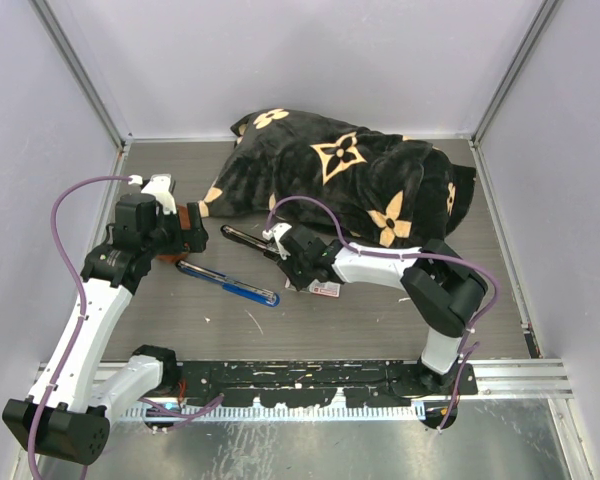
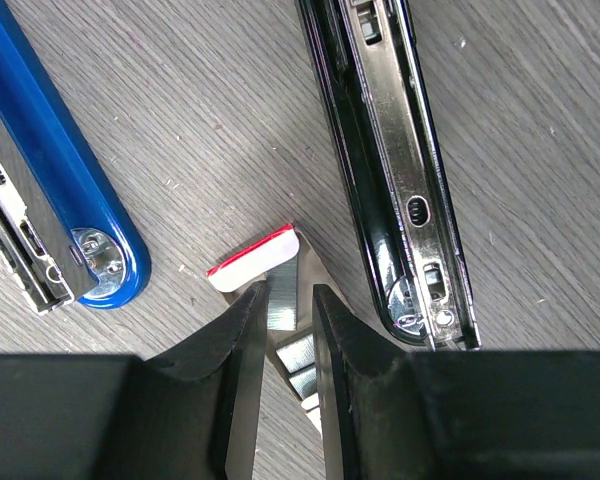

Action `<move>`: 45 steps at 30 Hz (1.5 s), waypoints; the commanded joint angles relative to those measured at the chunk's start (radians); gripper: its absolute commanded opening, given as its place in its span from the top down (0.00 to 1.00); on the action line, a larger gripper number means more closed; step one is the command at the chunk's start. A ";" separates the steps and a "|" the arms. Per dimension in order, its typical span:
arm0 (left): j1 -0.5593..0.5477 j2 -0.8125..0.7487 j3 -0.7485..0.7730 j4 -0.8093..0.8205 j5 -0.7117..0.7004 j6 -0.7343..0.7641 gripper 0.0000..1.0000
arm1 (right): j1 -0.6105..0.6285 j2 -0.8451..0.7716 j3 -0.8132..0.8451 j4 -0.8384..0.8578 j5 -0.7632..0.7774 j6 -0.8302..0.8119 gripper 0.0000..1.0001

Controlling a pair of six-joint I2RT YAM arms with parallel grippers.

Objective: Load the staples into the stapler
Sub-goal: Pick up the staple from the staple box.

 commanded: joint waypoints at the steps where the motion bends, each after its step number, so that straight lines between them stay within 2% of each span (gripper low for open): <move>1: 0.005 -0.007 0.003 0.028 -0.003 0.002 0.02 | 0.007 -0.001 0.024 0.007 0.008 -0.008 0.69; 16: 0.006 -0.008 0.004 0.028 -0.005 0.004 0.02 | 0.032 0.027 0.037 -0.001 0.068 -0.010 0.69; 23: 0.007 -0.010 0.004 0.028 -0.005 0.003 0.02 | 0.033 0.029 0.040 -0.015 0.107 -0.003 0.74; 31: 0.007 -0.012 0.003 0.027 -0.006 0.004 0.02 | 0.032 -0.004 0.049 -0.035 0.100 -0.012 0.79; 45: 0.007 -0.015 0.003 0.028 -0.002 0.002 0.02 | -0.026 -0.118 0.066 -0.126 0.044 -0.055 0.79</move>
